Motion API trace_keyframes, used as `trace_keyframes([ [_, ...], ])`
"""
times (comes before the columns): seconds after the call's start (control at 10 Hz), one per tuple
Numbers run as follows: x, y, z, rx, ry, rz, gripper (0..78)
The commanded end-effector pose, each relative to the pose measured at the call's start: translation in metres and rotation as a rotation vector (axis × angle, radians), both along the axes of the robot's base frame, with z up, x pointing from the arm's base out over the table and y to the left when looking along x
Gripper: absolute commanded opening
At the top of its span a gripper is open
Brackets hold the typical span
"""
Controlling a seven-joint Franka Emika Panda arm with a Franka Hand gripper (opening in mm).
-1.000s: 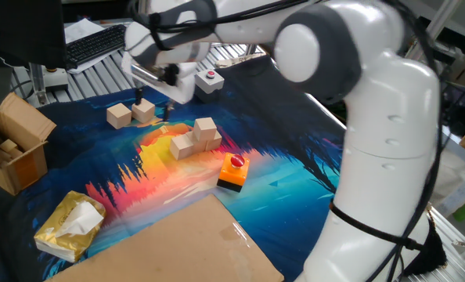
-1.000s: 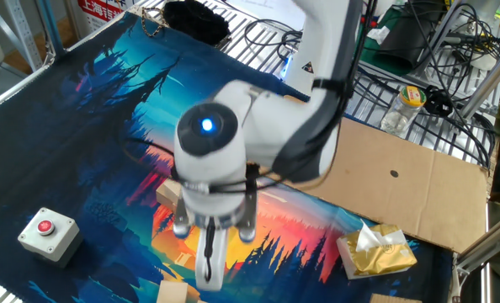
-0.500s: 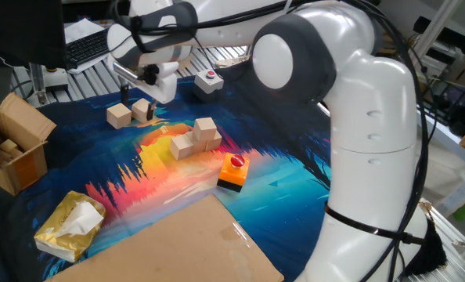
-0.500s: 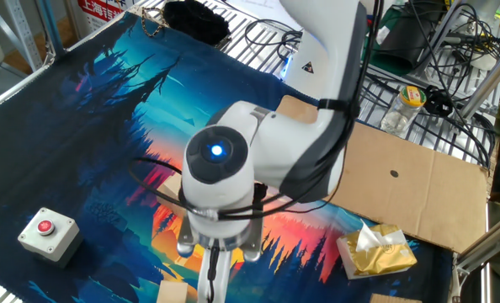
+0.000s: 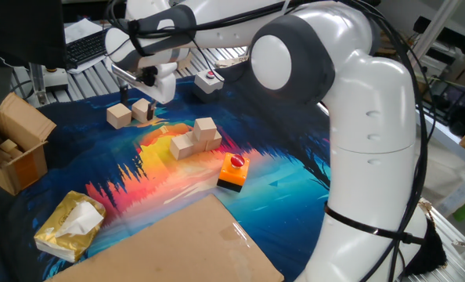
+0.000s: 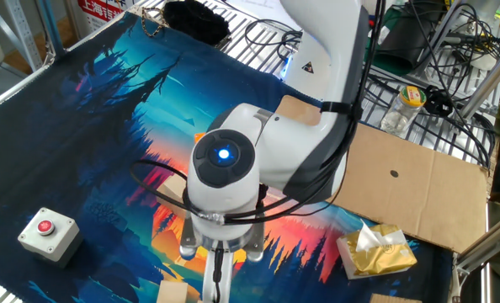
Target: Stack the blocks into a pyramid shape
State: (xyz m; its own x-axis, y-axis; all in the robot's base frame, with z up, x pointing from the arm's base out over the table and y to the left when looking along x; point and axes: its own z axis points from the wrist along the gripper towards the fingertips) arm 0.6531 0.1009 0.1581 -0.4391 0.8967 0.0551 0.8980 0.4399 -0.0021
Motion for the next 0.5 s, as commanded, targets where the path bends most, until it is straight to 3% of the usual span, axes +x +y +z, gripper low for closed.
trace_keyframes([
  [0.1, 0.0008, 0.0, 0.0016, 0.027, -0.016, 0.028, 77.5],
  [0.2, 0.0008, 0.0, 0.0016, 0.055, -0.023, 0.023, 77.5],
  [0.4, 0.0008, 0.0, 0.0016, 0.047, -0.023, -0.03, 77.5],
  [0.5, 0.0073, 0.0015, -0.0018, 0.044, -0.023, -0.066, 77.5],
])
